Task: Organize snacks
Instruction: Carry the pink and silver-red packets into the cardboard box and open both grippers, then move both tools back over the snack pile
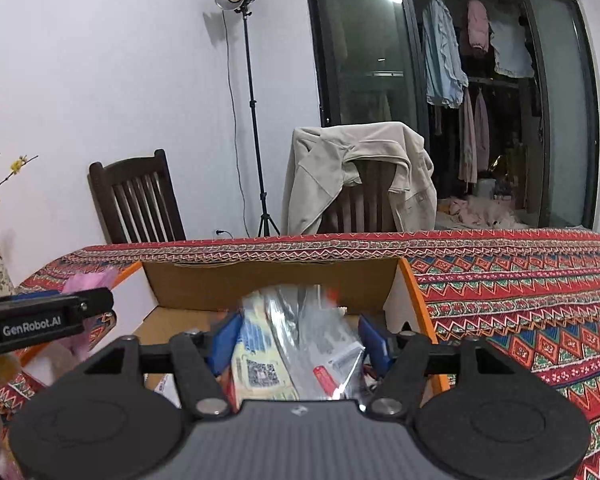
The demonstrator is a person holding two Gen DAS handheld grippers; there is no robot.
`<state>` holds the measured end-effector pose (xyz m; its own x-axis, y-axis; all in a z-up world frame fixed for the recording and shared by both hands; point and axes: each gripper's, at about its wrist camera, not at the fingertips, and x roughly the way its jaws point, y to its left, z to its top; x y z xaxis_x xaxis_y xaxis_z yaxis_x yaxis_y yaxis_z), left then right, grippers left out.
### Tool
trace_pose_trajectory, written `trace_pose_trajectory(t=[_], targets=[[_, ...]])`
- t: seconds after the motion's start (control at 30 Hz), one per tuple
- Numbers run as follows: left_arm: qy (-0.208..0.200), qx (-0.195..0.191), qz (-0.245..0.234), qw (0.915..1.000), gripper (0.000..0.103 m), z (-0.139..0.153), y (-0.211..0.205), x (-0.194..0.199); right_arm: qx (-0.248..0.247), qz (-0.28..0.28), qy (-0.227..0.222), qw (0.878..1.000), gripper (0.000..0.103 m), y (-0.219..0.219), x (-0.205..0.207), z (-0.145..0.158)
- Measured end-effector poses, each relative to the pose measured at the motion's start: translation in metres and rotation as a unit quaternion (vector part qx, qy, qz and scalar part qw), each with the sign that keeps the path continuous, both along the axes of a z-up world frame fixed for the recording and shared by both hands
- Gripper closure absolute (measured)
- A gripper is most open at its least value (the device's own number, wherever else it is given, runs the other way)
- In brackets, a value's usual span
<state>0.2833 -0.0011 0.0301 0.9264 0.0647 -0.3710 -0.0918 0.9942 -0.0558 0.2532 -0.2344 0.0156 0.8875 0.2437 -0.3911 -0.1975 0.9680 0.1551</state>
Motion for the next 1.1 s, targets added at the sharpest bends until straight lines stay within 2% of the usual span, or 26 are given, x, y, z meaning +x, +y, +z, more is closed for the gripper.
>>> trace_pose_trajectory(t=[0.03,0.07,0.1,0.53,0.83,1.1], targets=[[-0.006,0.0,0.003,1.0,0.01,0.0,0.001,-0.002,0.001,0.001,-0.001,1.0,0.015,-0.001,-0.001,0.0],[-0.013,0.002,0.007,0.9999,0.006,0.0,0.001,-0.004,0.002,0.001,-0.003,1.0,0.003,-0.001,-0.002,0.0],[-0.018,0.0,0.008,0.9998,0.0,0.001,0.001,-0.006,0.003,0.0,-0.004,1.0,0.0,-0.002,-0.003,0.0],[-0.018,-0.018,0.013,0.9996,0.0,0.006,0.005,-0.011,-0.005,-0.001,-0.005,1.0,0.0,0.0,-0.013,-0.001],[-0.021,-0.028,0.019,0.9992,0.0,0.033,0.004,-0.023,-0.006,0.004,-0.01,1.0,0.0,0.001,-0.024,0.013],[-0.015,-0.038,0.009,0.9991,0.0,0.048,0.008,-0.042,-0.013,0.023,-0.022,0.999,0.0,-0.004,-0.055,0.028]])
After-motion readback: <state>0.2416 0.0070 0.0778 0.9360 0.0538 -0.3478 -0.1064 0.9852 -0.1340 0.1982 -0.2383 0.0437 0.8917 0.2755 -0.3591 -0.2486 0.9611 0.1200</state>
